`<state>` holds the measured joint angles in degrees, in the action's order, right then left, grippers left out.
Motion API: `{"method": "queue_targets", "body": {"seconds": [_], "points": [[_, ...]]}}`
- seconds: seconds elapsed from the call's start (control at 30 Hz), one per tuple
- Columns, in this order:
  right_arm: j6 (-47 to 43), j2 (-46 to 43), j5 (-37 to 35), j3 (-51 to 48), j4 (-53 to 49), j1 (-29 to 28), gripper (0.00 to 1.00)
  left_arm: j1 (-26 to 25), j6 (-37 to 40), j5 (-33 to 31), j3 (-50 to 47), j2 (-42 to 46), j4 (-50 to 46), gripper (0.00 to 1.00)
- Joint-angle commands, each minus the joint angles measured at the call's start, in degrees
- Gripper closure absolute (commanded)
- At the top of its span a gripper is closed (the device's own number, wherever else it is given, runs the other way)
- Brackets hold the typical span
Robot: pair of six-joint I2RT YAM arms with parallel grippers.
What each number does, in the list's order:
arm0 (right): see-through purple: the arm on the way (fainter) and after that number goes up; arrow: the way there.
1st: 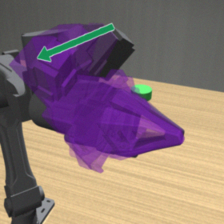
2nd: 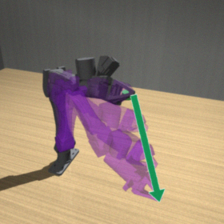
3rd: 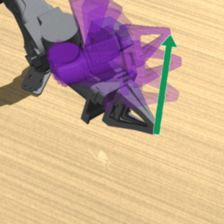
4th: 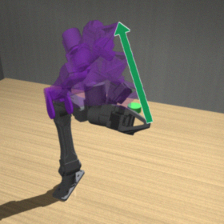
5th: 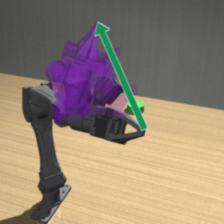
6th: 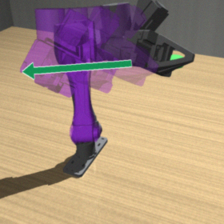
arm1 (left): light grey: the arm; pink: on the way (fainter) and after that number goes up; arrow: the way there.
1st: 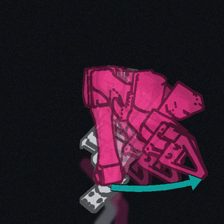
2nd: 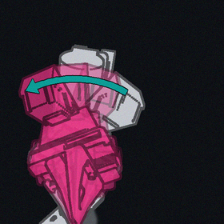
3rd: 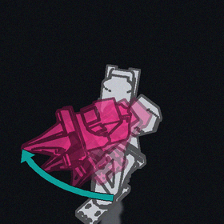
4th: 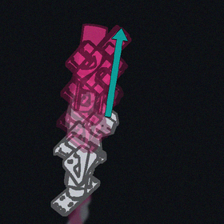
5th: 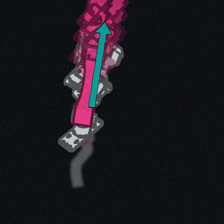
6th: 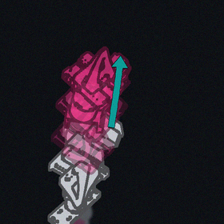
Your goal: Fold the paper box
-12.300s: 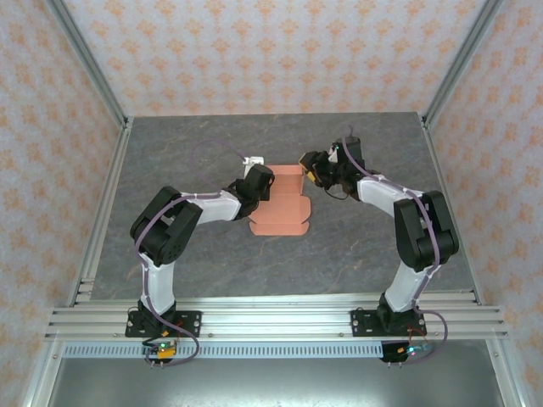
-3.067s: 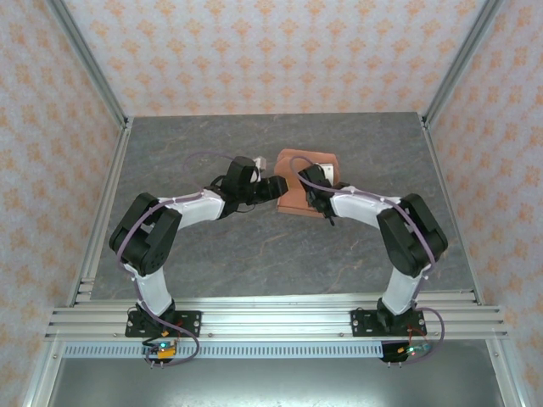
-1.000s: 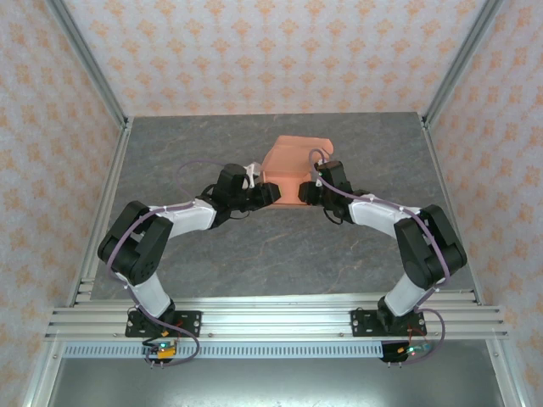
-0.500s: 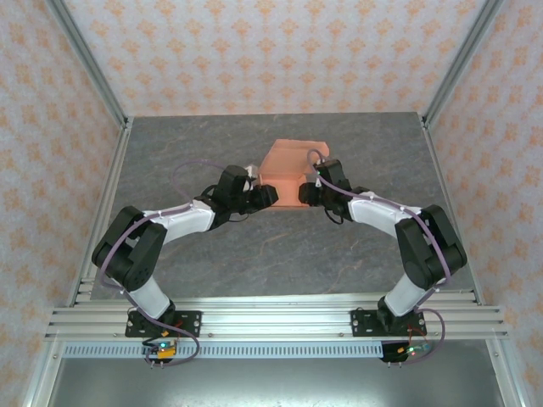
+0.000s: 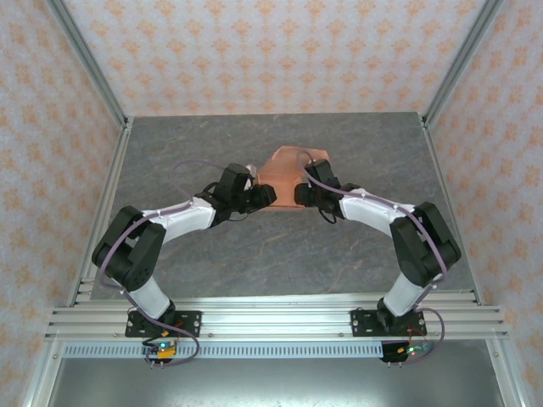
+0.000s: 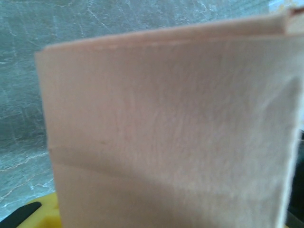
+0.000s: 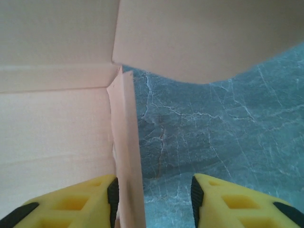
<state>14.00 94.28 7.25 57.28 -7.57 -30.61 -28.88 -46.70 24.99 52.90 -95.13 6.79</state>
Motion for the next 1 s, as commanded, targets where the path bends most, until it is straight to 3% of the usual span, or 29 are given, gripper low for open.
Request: {"method": "queue_targets", "body": {"seconds": [0.0, 0.17, 0.37, 0.67, 0.97], "points": [[3.8, -7.5, 1.5, 0.0, -0.2, 1.0, 0.53, -0.2, -0.5, -2.1, 1.5, 1.2, -1.3, 0.71], [0.8, -8.9, 9.4, -0.8, -0.1, 3.3, 0.55, -0.4, -0.9, -1.2, 1.6, 0.3, -0.5, 0.71], [-5.8, -4.1, 12.7, 1.0, -4.1, 3.2, 0.59, -0.5, -0.8, -0.4, 1.2, 0.9, 0.6, 0.71], [-8.6, 1.8, 6.1, 2.6, -3.0, 3.1, 0.59, -0.7, -0.9, 2.2, 1.3, 0.2, 2.0, 0.71], [-8.9, 6.3, 5.9, 6.4, -5.8, 1.9, 0.61, -1.1, 0.0, 2.7, 2.6, -1.1, 1.5, 0.71]]}}
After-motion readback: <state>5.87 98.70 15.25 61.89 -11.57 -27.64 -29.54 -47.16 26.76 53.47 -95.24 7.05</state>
